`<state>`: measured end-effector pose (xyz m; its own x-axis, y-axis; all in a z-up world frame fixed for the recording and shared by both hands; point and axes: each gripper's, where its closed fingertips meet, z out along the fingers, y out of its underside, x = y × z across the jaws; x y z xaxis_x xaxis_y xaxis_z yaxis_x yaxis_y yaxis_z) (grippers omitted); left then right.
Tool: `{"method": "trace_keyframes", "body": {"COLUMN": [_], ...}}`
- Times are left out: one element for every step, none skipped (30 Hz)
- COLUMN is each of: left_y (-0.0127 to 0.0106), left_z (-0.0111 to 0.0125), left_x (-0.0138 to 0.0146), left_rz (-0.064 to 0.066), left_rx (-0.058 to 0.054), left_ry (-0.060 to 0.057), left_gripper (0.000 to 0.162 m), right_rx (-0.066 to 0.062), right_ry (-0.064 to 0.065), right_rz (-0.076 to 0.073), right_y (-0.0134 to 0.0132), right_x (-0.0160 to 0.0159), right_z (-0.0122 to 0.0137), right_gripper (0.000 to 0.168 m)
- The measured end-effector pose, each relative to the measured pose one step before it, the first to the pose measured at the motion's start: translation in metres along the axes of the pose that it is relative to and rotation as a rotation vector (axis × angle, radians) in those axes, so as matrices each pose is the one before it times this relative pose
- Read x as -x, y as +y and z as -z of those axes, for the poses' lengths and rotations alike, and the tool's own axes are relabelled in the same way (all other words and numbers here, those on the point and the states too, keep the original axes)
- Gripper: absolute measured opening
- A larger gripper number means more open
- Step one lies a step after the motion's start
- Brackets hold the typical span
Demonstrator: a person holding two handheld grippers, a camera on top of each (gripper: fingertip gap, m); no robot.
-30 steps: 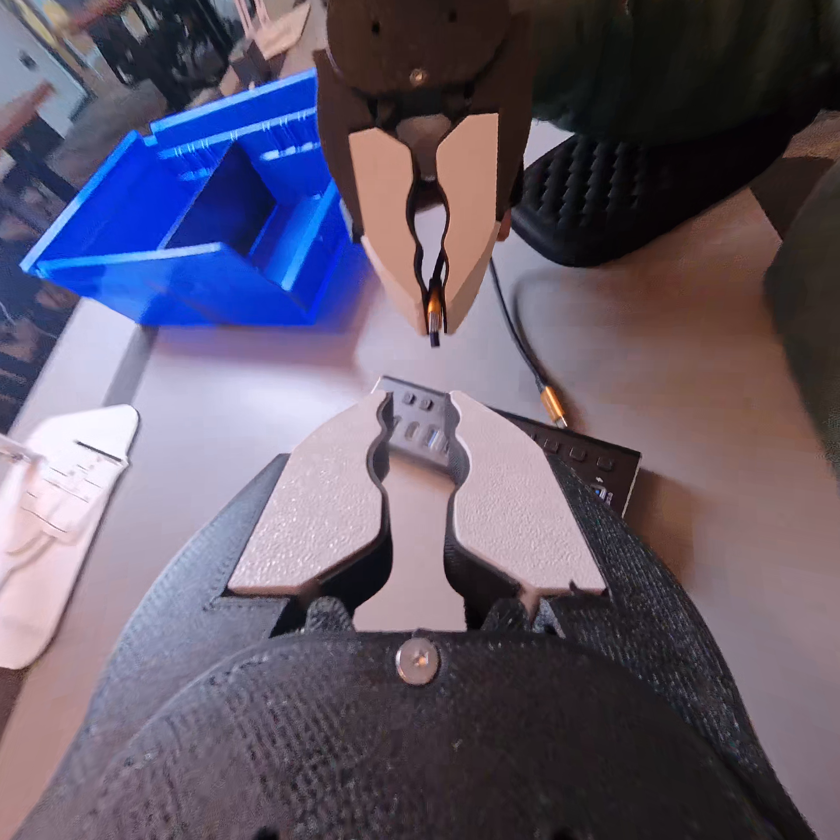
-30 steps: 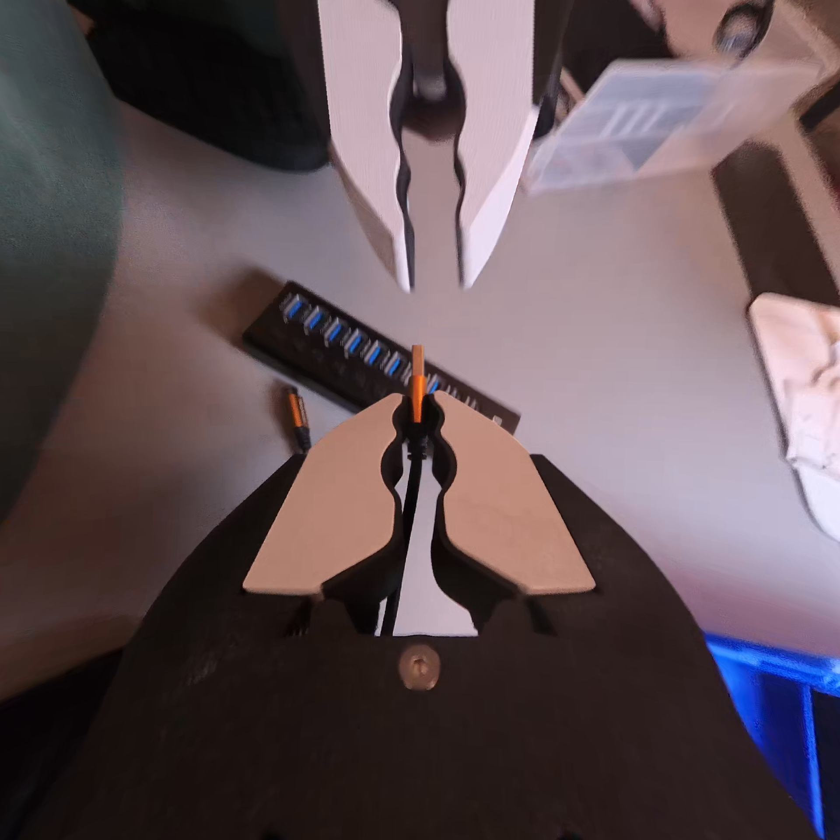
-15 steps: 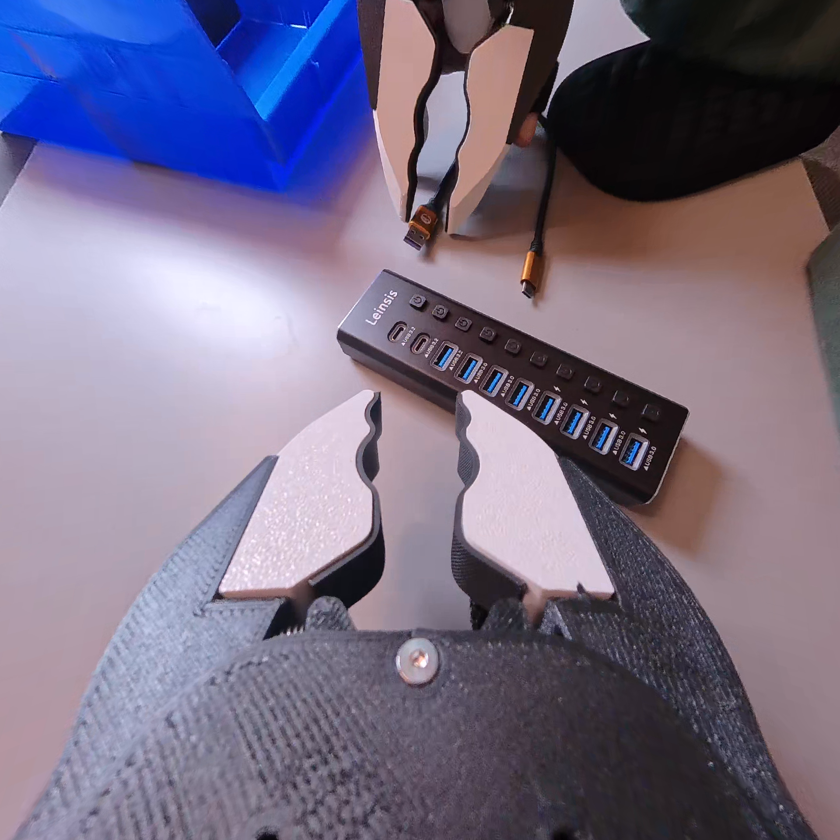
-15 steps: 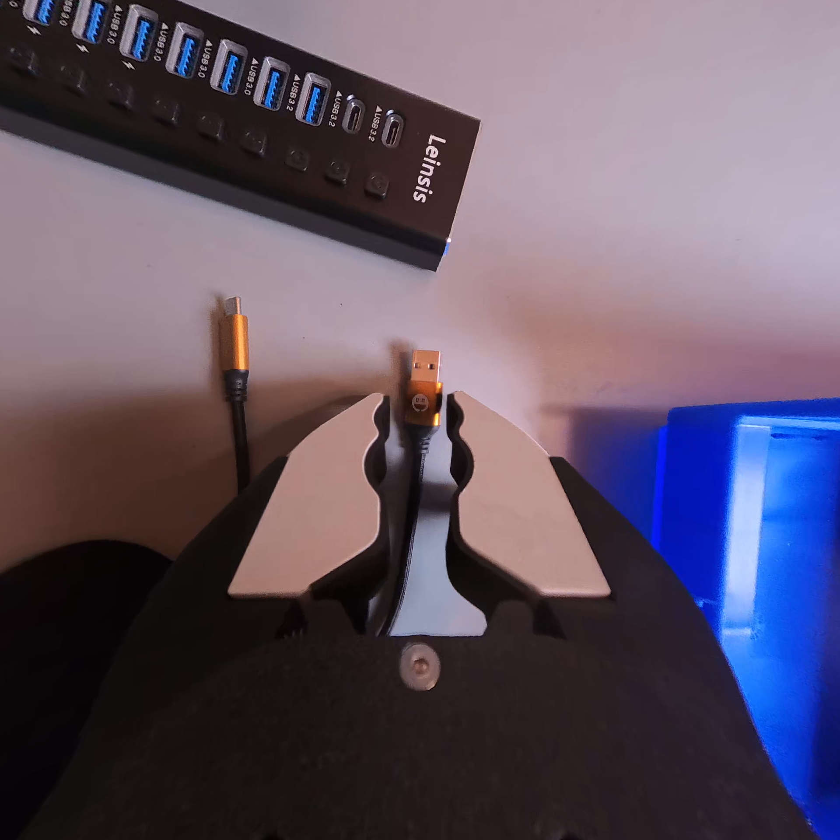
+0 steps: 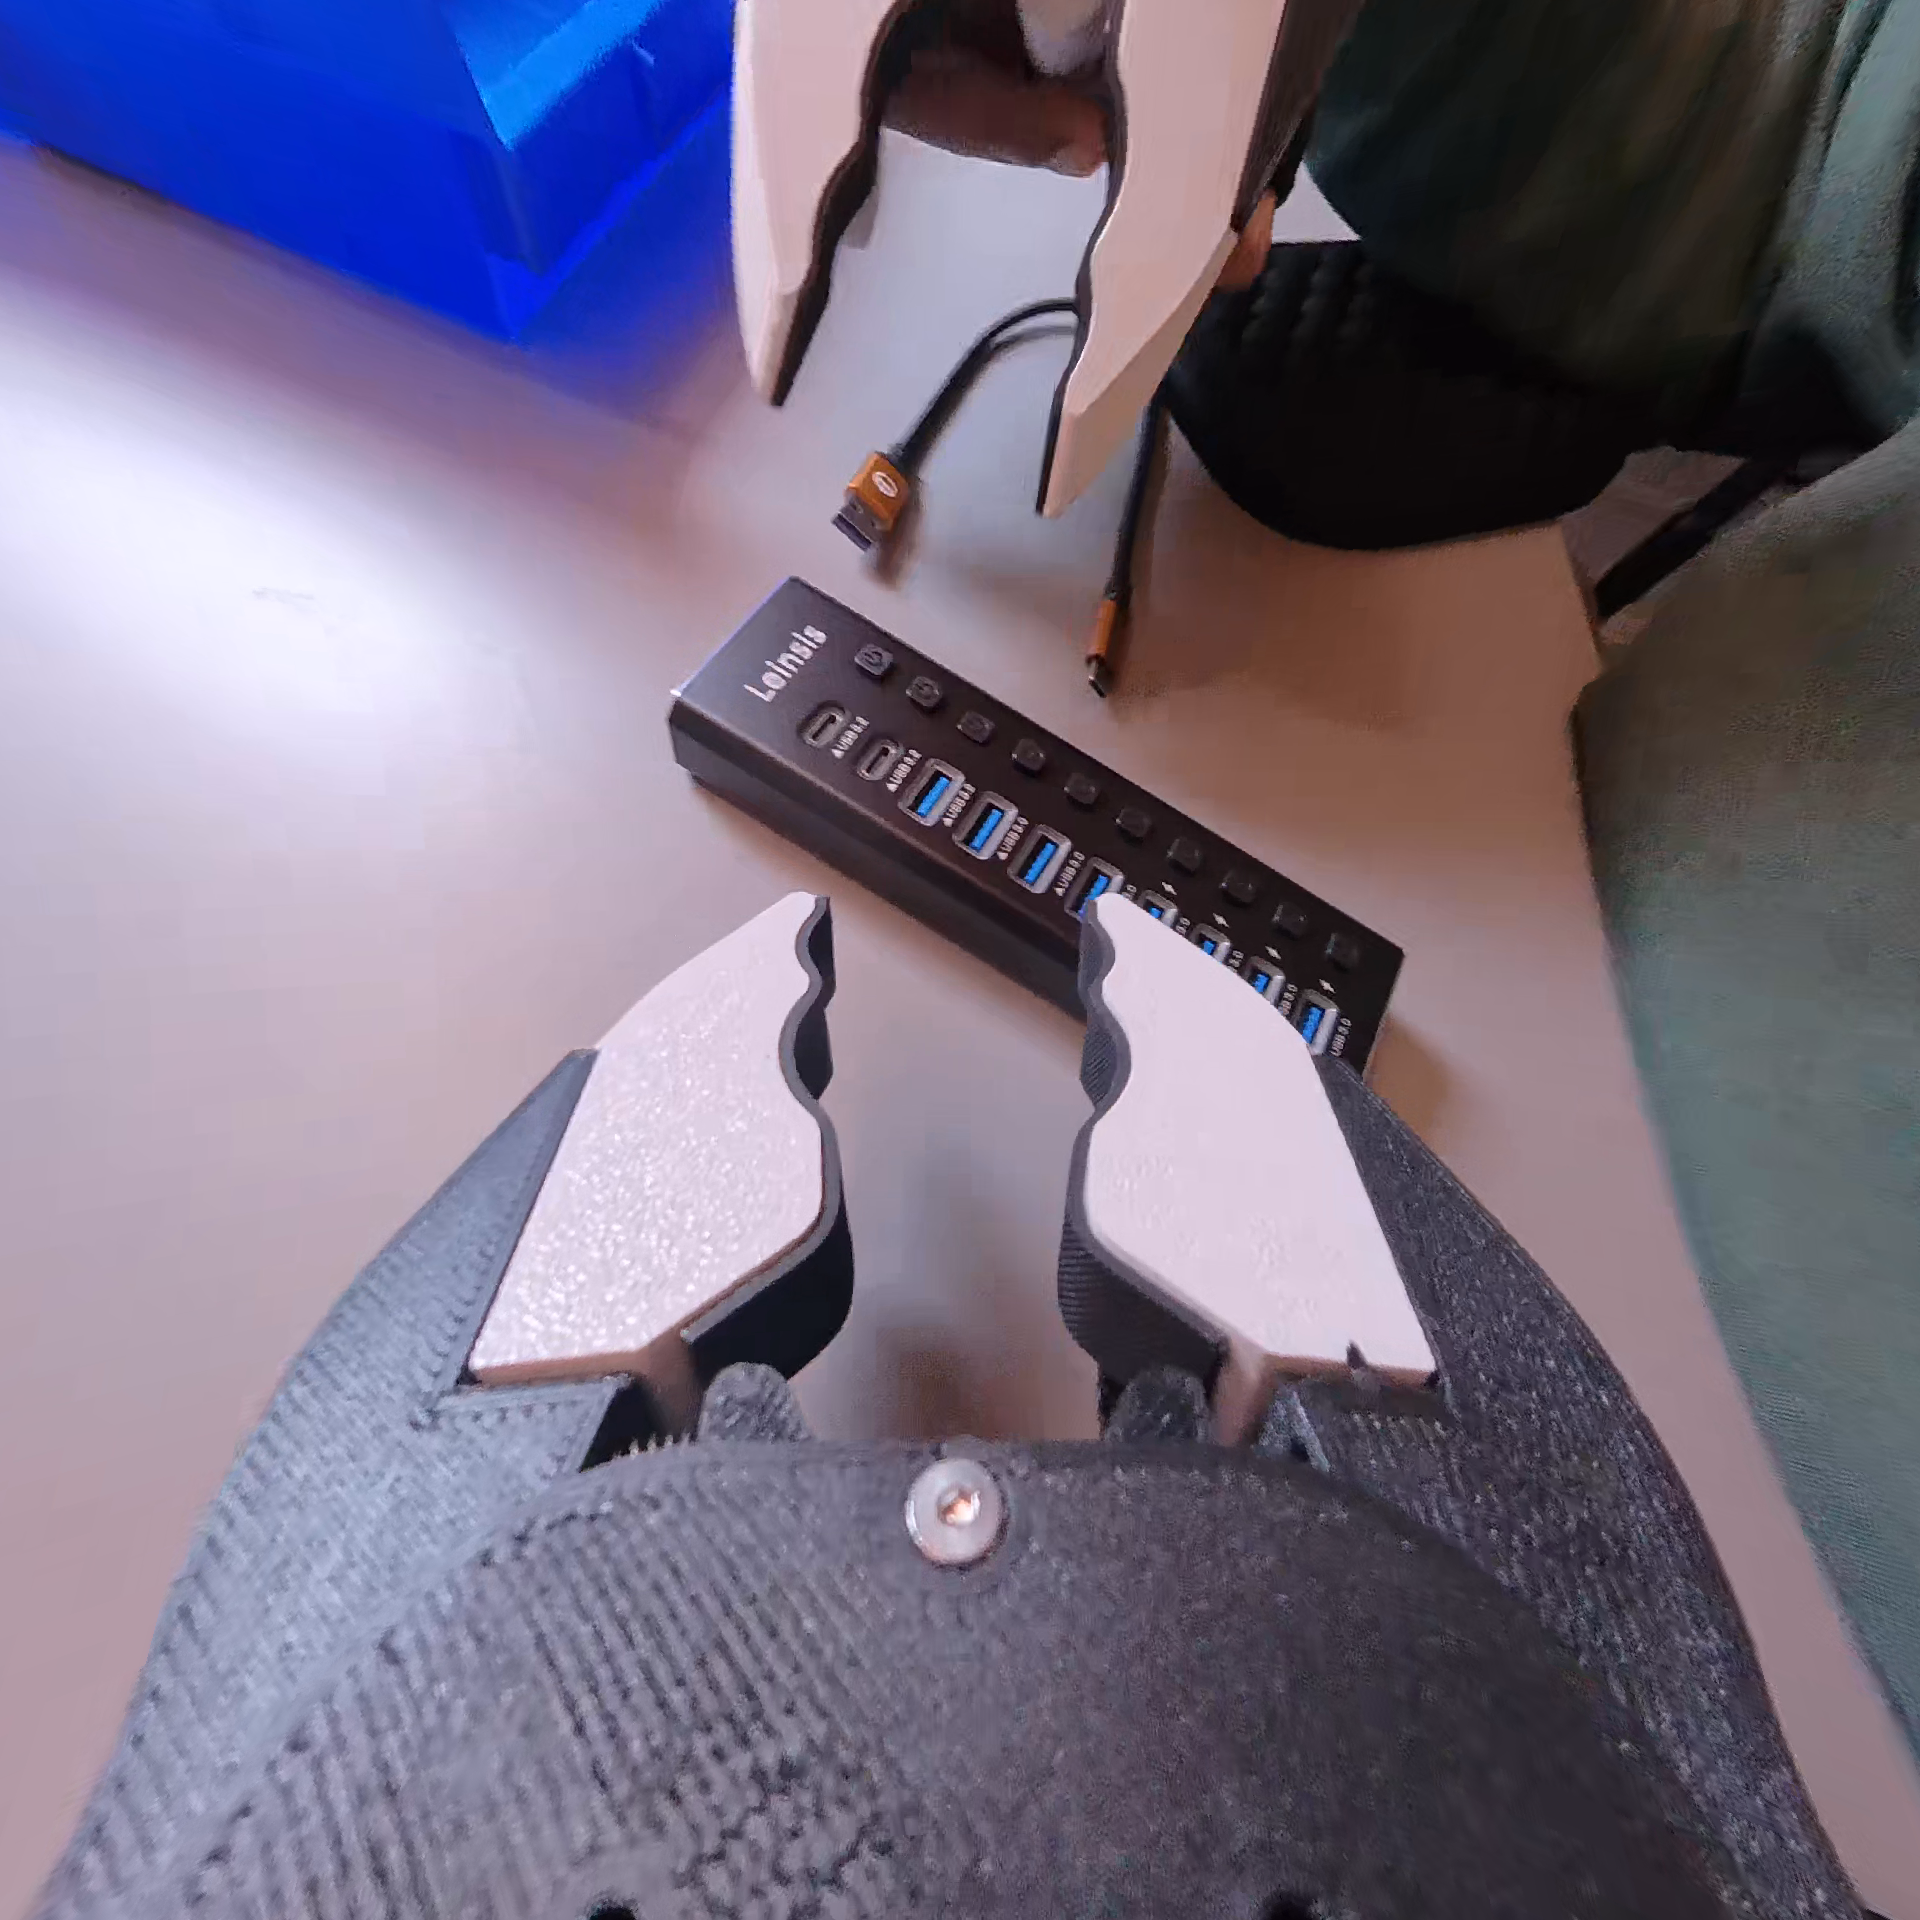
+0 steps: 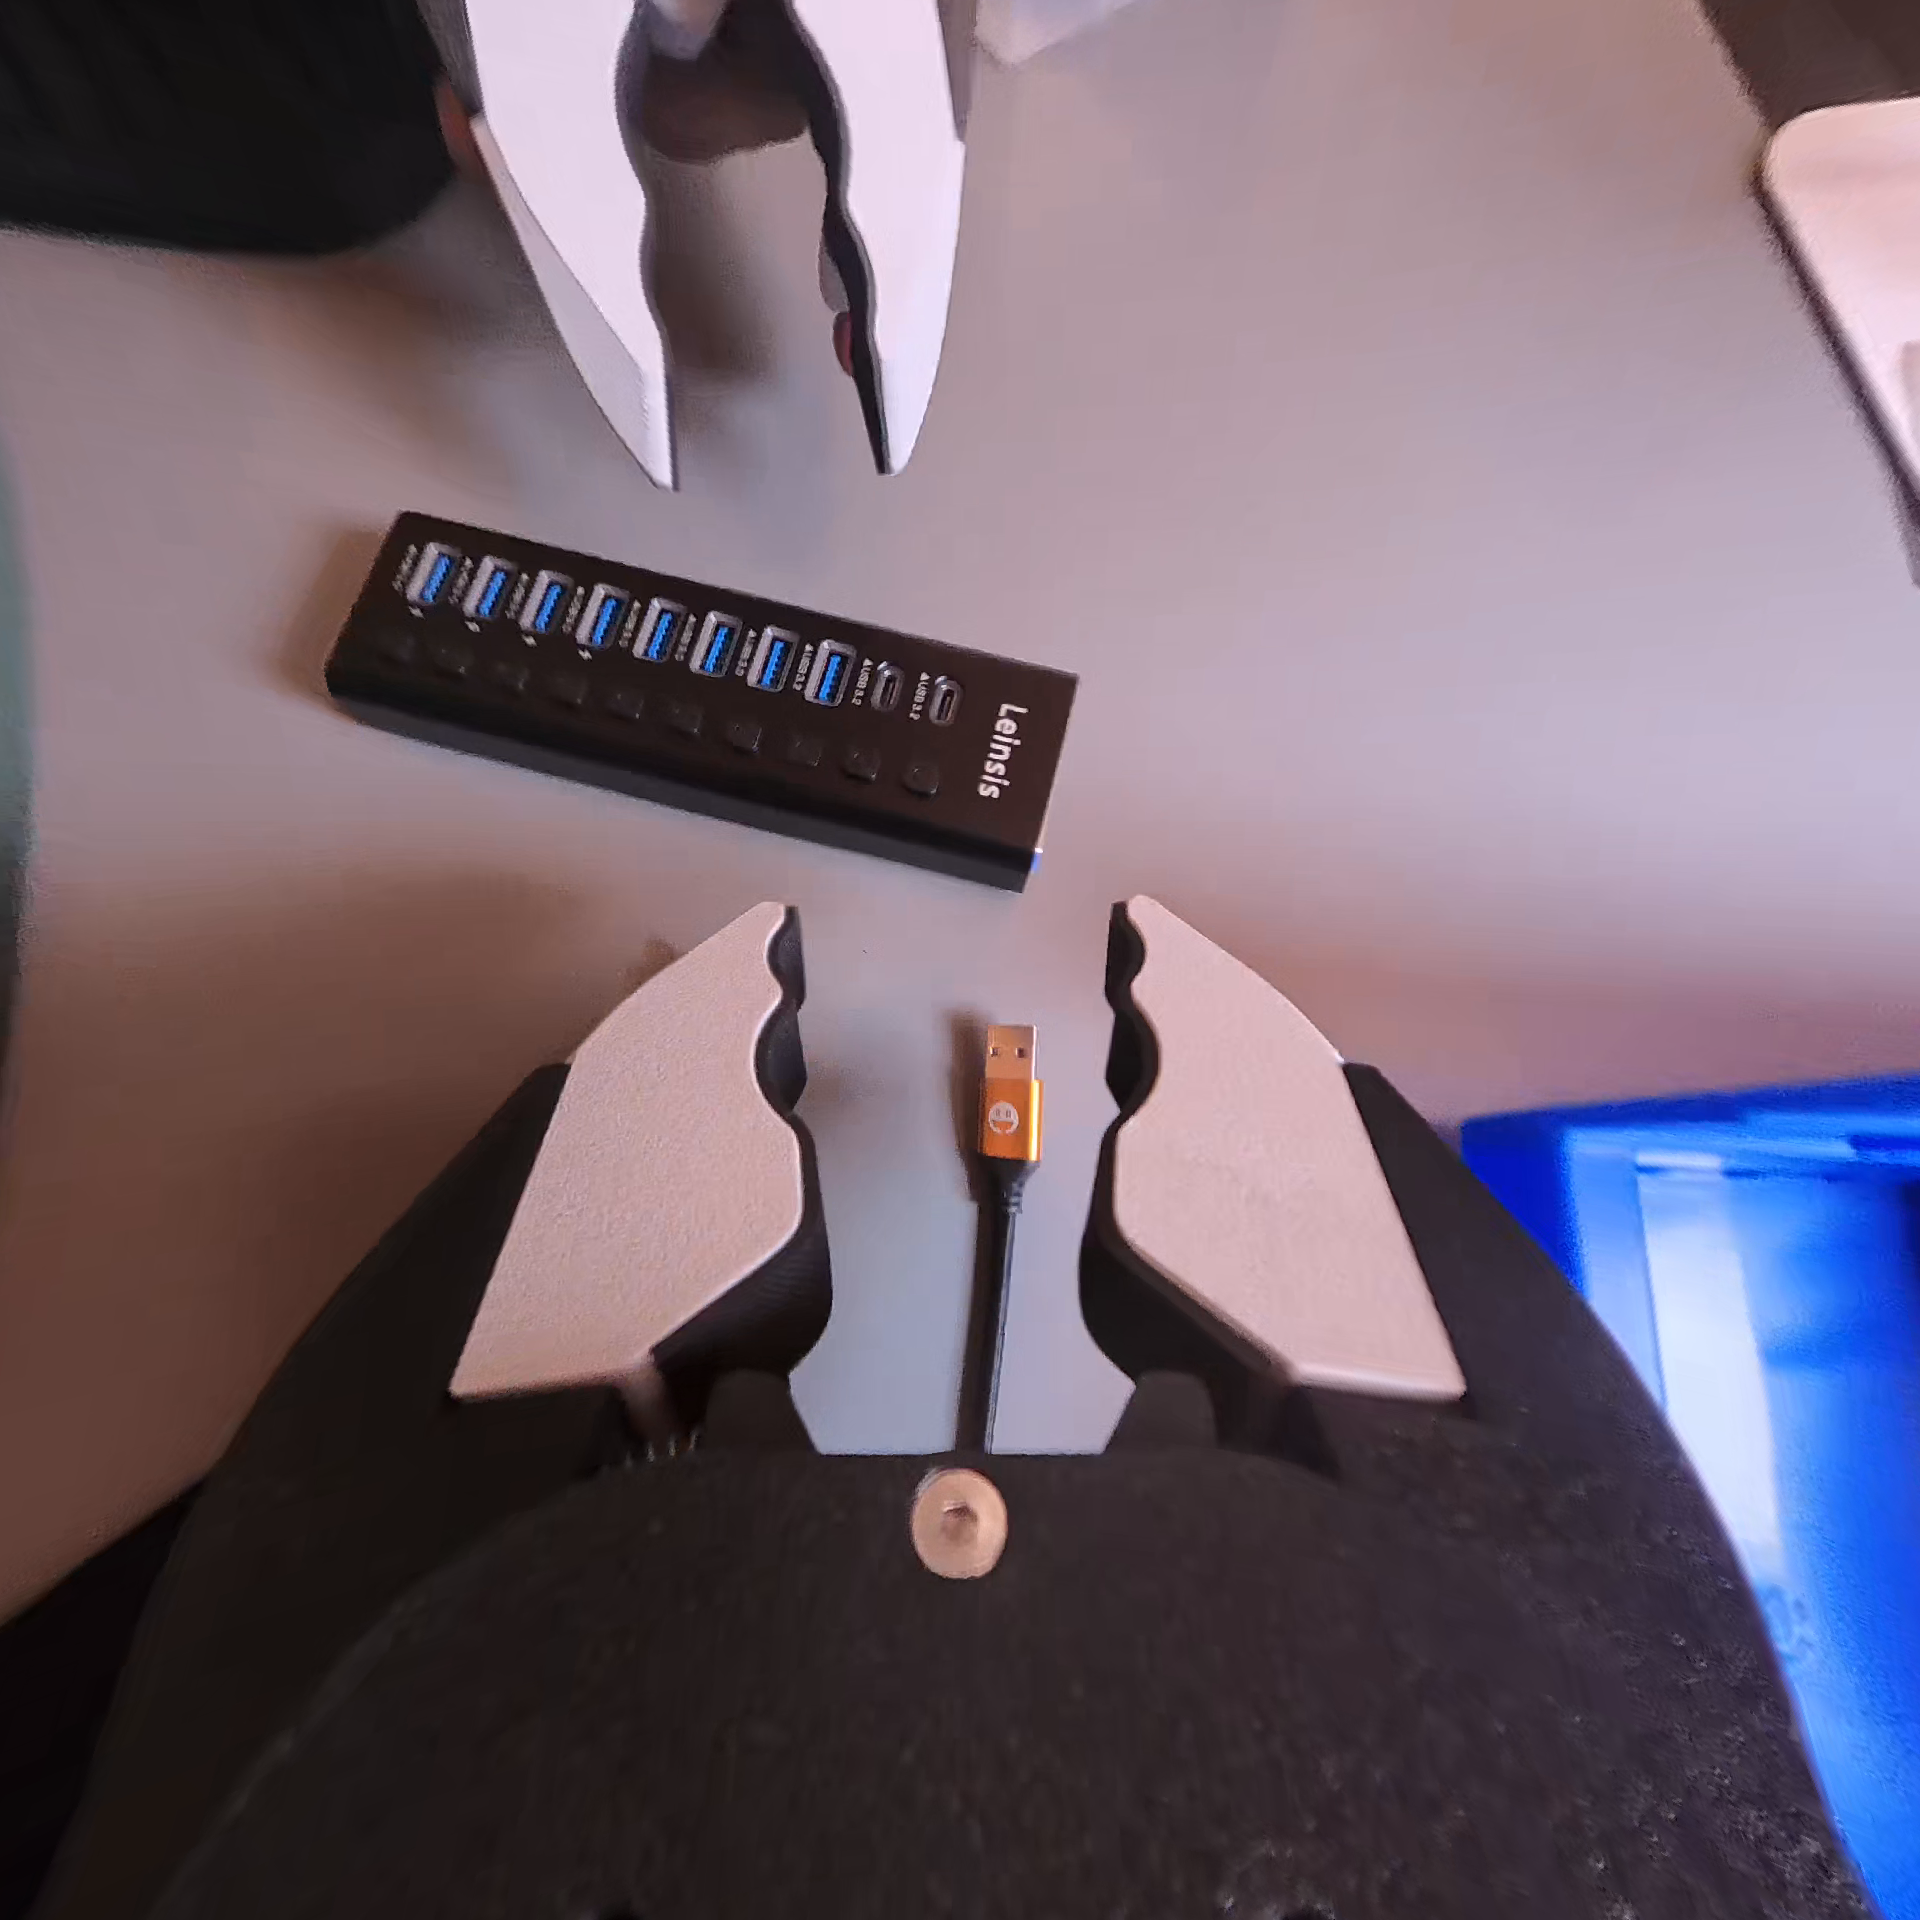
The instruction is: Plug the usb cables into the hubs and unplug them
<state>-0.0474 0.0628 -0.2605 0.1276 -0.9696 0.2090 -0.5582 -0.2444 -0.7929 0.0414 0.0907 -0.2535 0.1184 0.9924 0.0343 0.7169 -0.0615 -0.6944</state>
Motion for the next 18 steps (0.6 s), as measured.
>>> {"method": "trace_keyframes", "body": {"left_y": [0.00267, 0.00325, 0.00315, 0.00228, 0.00157, 0.00071, 0.00004, -0.00052, -0.0003, 0.00028, 0.00093, 0.00165, 0.00226, 0.00233, 0.00203, 0.00129, 0.00012, -0.00006], "left_z": [-0.00245, -0.00236, -0.00184, -0.00127, -0.00053, 0.00022, 0.00112, 0.00169, 0.00179, 0.00192, 0.00173, 0.00127, 0.00066, 0.00002, -0.0006, -0.00133, -0.00201, -0.00249], "left_x": [-0.00288, -0.00268, -0.00286, -0.00283, -0.00303, -0.00201, -0.00159, -0.00182, -0.00098, -0.00102, -0.00112, -0.00077, -0.00089, -0.00047, 0.00005, 0.00002, 0.00011, -0.0001], "left_rz": [0.0028, -0.0059, -0.0109, -0.0091, -0.0059, -0.0045, -0.0038, -0.0012, 0.0024, 0.0034, 0.0068, 0.0101, 0.01, 0.0098, 0.0094, 0.0118, 0.0148, 0.0115], "left_rx": [0.0147, 0.0194, 0.019, 0.0133, 0.0098, 0.0056, 0.0012, -0.0031, -0.0041, -0.0043, -0.0044, -0.0035, -0.002, -0.001, -0.0014, -0.0036, -0.0066, -0.003], "left_ry": [0.0123, 0.0073, 0.0051, 0.0059, 0.0087, 0.003, 0.0009, 0.0031, -0.0003, 0.0004, 0.0022, 0.0015, 0.0038, 0.0013, -0.0017, 0.0001, 0.0006, 0.0023], "left_gripper": [0.047, 0.049, 0.051, 0.051, 0.051, 0.051, 0.051, 0.051, 0.052, 0.052, 0.053, 0.053, 0.054, 0.055, 0.056, 0.057, 0.059, 0.06], "right_rx": [0.0365, 0.0341, 0.0315, 0.0321, 0.0339, 0.0367, 0.0377, 0.0334, 0.0253, 0.017, 0.0079, -0.0019, -0.0051, -0.0053, -0.0076, -0.0099, -0.0126, -0.0142], "right_ry": [-0.0047, -0.0074, -0.0144, -0.0164, -0.0152, -0.0181, -0.0241, -0.0277, -0.0245, -0.0203, -0.014, -0.0022, 0.0003, -0.0021, 0.0002, 0.0026, 0.0049, 0.0069], "right_rz": [0.03, 0.0324, 0.0332, 0.0289, 0.024, 0.0199, 0.0191, 0.0232, 0.0282, 0.0315, 0.0214, 0.0097, 0.0097, 0.0061, 0.0003, -0.0011, -0.002, -0.0048], "right_y": [0.00129, 0.00029, -0.00051, -0.00082, -0.00066, -0.00003, 0.00055, 0.00037, -0.00012, -0.00054, -0.00126, -0.00178, -0.00094, -0.00034, -0.00024, -0.00007, 0.00004, -0.00007], "right_x": [0.00101, 0.00105, 0.00124, 0.00031, -0.00124, -0.00157, -0.00081, 0.00013, 0.0006, 0.00085, 0.00038, -0.0015, -0.00149, -0.00027, -0.00003, 0.0003, 0.0004, 0.00047], "right_z": [-0.00658, -0.00662, -0.00616, -0.00578, -0.00574, -0.00566, -0.00573, -0.0055, -0.00499, -0.00439, -0.00301, -0.00086, -0.00008, -0.00011, 0.00003, 0.00023, 0.0003, 0.00039], "right_gripper": [0.059, 0.062, 0.065, 0.068, 0.071, 0.074, 0.077, 0.08, 0.083, 0.083, 0.082, 0.08, 0.076, 0.075, 0.074, 0.073, 0.071, 0.07]}}
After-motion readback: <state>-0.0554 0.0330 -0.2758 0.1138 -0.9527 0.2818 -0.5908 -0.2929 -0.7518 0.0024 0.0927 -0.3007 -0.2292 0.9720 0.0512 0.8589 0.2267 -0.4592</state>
